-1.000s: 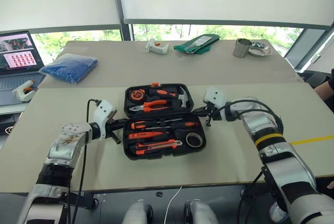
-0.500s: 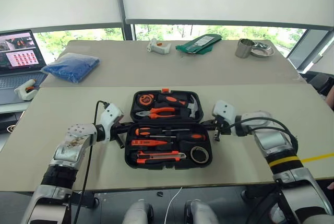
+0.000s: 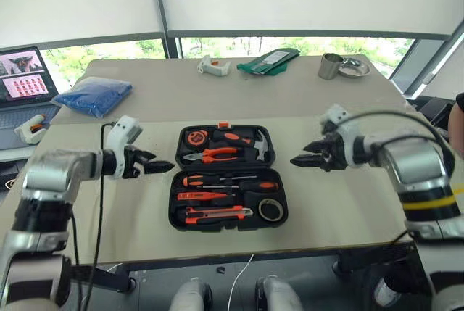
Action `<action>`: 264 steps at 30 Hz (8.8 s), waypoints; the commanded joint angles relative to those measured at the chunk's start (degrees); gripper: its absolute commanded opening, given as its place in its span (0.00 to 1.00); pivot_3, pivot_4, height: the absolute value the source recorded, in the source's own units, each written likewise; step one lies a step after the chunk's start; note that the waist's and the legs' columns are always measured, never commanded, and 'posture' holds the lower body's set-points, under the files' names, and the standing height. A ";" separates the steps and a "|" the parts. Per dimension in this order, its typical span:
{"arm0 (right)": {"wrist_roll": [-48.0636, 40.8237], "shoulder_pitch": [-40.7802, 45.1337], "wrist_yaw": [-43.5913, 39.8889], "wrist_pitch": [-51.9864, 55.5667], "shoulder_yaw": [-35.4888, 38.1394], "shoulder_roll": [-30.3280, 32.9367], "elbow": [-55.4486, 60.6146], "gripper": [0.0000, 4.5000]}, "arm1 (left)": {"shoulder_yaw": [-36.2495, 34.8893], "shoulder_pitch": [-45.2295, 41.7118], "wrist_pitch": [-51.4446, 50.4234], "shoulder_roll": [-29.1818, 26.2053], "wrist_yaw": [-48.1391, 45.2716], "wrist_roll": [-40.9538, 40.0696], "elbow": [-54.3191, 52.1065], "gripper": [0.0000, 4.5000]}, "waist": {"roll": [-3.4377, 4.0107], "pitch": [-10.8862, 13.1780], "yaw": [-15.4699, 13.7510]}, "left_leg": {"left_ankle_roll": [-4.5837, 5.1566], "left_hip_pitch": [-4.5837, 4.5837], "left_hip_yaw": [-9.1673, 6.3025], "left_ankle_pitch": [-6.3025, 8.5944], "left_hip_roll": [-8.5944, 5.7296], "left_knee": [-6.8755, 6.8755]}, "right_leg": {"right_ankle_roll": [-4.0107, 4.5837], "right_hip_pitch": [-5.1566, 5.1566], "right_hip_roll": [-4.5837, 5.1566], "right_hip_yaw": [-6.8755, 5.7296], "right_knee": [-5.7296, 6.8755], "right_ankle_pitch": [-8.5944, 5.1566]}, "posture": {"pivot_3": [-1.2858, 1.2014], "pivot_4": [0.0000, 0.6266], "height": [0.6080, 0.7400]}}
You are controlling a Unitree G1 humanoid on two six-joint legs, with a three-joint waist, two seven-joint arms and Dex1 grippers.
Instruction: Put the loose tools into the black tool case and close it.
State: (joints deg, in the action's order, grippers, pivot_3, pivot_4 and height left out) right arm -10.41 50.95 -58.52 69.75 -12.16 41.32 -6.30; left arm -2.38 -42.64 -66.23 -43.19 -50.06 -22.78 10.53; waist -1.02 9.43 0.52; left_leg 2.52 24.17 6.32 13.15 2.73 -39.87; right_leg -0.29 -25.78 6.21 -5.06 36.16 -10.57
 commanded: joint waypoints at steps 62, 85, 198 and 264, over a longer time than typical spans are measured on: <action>28.99 -32.17 31.10 -120.63 8.03 0.10 -13.10 0.00 | -11.29 39.28 91.09 9.97 -8.45 5.70 -3.47 0.33 | -0.16 0.07 -0.13 | 0.13 0.39 0.34 -0.30 0.00 0.08 | 0.25 -0.42 0.11 0.24 -0.31 0.31 | 0.52 0.24 1.00; -12.61 -59.37 5.81 -76.43 5.23 13.32 25.25 0.00 | 1.28 8.89 76.66 8.45 -6.17 14.29 22.03 0.30 | -0.48 -0.01 -1.22 | 0.15 -0.06 0.28 -0.31 0.09 0.07 | 0.36 0.08 -0.10 0.59 -0.29 0.23 | 0.52 0.24 1.00; -0.01 -32.74 10.12 -57.05 2.39 -15.45 10.15 0.00 | 17.40 5.34 43.22 19.59 -7.97 16.12 7.03 0.02 | -0.48 -0.07 -0.64 | -0.41 -0.64 0.09 -0.09 0.14 0.37 | 0.45 0.54 -0.78 1.36 -0.67 0.35 | 0.52 0.24 1.00; -8.95 -38.44 -4.30 -63.46 13.54 -6.94 13.84 0.26 | -0.95 21.86 57.21 10.76 -13.29 4.30 -7.33 0.44 | -0.09 -0.31 0.54 | -0.54 -0.84 0.13 0.01 0.11 1.42 | 0.58 0.13 -0.88 1.37 -1.29 0.39 | 0.52 0.24 1.00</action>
State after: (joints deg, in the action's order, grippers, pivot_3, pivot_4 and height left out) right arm -17.04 13.45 -60.52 11.00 -2.82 32.47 5.27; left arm 1.36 -24.31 -11.66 -29.16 -62.31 -17.41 4.19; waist -1.11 9.12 1.06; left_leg 1.98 23.37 6.49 13.16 2.84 -38.36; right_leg 0.31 -25.77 5.33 -3.63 34.88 -10.18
